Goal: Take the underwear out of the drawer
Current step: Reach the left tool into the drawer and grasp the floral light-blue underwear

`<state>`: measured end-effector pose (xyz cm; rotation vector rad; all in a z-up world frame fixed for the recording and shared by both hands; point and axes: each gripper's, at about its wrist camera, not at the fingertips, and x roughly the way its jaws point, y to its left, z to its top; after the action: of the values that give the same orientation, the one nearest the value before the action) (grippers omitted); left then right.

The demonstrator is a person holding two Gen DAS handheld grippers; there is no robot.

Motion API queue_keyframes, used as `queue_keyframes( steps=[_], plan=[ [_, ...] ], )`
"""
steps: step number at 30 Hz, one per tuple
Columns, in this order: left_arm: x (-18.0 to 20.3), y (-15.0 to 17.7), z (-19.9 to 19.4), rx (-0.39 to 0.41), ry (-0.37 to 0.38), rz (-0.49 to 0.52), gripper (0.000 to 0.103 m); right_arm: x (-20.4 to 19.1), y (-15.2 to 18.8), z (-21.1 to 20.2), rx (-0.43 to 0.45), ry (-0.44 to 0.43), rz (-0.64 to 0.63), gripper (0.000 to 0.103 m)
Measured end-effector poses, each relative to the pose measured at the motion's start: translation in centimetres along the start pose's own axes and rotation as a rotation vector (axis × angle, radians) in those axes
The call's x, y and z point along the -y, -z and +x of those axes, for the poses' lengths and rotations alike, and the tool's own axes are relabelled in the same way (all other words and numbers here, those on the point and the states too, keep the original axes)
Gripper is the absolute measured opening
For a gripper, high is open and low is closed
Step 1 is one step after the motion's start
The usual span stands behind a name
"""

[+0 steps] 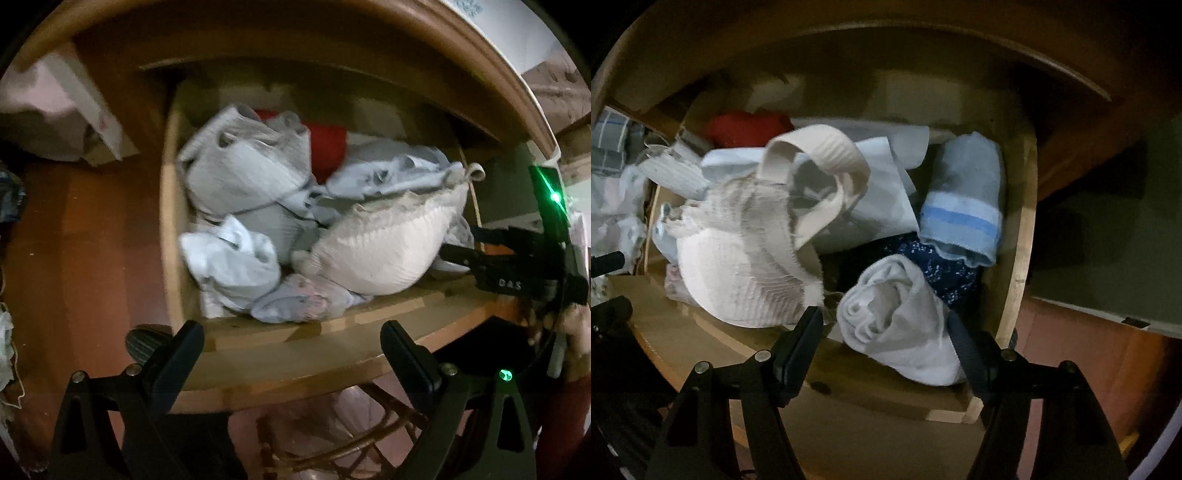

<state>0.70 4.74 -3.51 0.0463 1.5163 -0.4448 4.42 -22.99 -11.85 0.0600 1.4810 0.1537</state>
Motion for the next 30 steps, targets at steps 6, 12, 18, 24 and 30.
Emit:
queue_keyframes(
  steps=[6,12,18,24,30],
  plan=[
    [-0.2,-0.5,1.5,-0.035,-0.006,-0.008,0.098,1.1,-0.9,1.6,-0.061,-0.029,0.001,0.066],
    [-0.4,-0.9,2.7,-0.053,-0.007,-0.017,0.098,0.0,-1.6,3.5,-0.085,0.013,-0.037,0.068],
    [-0.9,-1.1,3.6,-0.075,-0.011,-0.033,0.098,-0.5,-2.5,4.2,-0.074,0.057,-0.024,0.051],
    [-0.9,-1.5,4.7,-0.112,-0.018,-0.047,0.098,0.0,-1.4,2.7,0.002,0.036,0.035,0.047],
    [0.3,-2.8,6.2,-0.160,-0.047,-0.046,0.098,1.4,-0.3,0.1,0.098,-0.066,0.142,0.046]
  ],
)
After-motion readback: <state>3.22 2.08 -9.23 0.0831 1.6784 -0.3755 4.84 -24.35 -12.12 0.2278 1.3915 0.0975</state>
